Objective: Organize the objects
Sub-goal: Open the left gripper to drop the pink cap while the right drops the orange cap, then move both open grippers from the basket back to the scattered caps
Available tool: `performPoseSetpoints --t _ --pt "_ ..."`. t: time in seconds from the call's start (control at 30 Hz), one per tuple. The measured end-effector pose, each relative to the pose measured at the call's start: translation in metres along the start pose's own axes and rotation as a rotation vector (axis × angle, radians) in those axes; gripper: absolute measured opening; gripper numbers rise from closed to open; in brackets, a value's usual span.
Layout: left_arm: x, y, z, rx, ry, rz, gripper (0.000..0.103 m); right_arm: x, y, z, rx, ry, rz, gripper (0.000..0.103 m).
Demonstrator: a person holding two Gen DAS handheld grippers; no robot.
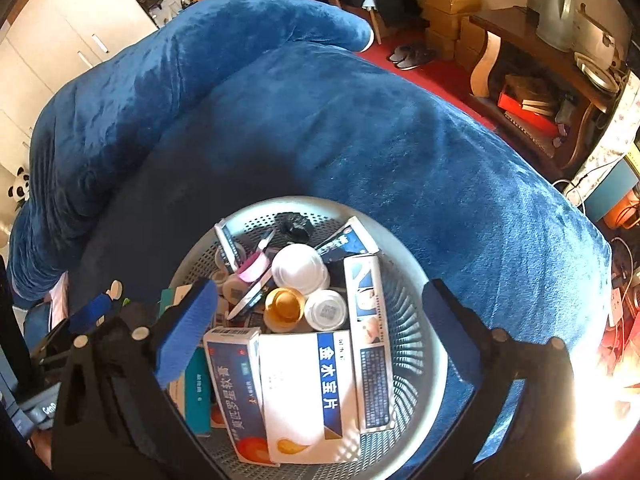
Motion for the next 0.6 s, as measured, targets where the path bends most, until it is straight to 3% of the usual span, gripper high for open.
performPoseSetpoints --t 0.6 --pt "0.015 0.019 0.025 -0.025 0.013 -0.005 0.102 0.014 0.005 0.021 0.038 0.076 -0.018 0.103"
Point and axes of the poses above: each gripper's, at about its wrist camera, not at the fingertips, and y roughly against the way its jaws point, z to its left, x to its underside, the point moved 7 cm from there along -y, roughly the way its jaws point, and after that the axes turned 10 degrees about -y, right-handed, at the moved point
